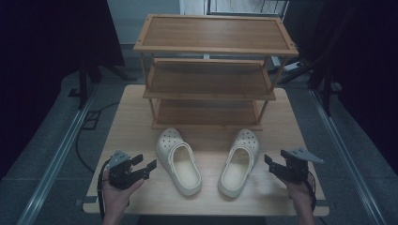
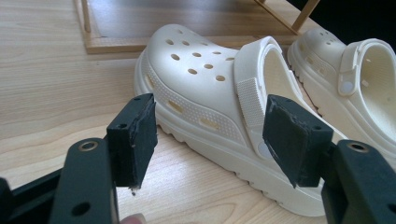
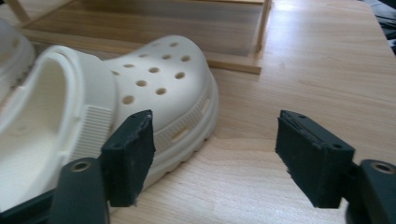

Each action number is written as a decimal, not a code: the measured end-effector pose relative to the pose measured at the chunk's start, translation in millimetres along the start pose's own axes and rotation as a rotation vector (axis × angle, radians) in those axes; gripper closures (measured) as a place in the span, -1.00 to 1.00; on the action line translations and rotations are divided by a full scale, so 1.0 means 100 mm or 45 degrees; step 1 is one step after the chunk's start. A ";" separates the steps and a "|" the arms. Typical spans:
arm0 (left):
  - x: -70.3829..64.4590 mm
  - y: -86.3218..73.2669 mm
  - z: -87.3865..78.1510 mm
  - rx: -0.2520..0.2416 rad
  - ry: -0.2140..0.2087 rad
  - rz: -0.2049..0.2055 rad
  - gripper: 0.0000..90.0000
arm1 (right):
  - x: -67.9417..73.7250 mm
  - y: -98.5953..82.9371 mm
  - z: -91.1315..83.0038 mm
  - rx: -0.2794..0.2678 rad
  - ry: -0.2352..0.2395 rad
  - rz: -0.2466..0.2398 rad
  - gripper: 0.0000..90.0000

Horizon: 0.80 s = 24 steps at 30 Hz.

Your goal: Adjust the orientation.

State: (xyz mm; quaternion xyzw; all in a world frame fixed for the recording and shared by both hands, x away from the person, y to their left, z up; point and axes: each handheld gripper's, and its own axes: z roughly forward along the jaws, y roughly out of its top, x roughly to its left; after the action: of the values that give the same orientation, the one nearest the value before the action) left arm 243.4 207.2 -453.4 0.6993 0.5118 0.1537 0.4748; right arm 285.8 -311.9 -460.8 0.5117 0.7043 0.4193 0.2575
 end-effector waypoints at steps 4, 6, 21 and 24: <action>0.03 -0.01 0.02 0.000 -0.012 -0.010 -0.21 | 0.01 0.04 -0.02 -0.013 0.042 0.007 -0.18; 0.05 -0.02 0.02 0.003 -0.013 -0.021 -0.21 | 0.03 0.06 -0.03 -0.034 0.073 -0.025 -0.06; -0.01 -0.02 0.04 0.037 0.012 -0.005 -0.20 | 0.39 0.26 -0.13 -0.079 0.312 -0.140 0.80; -0.01 -0.02 0.06 0.041 0.003 -0.005 -0.20 | 0.49 0.29 -0.12 -0.086 0.328 -0.156 0.92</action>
State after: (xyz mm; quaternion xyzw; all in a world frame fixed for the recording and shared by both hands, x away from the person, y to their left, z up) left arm 246.1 203.7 -457.5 0.7055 0.5164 0.1453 0.4631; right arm 274.0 -266.5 -426.8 0.4008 0.7470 0.4884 0.2071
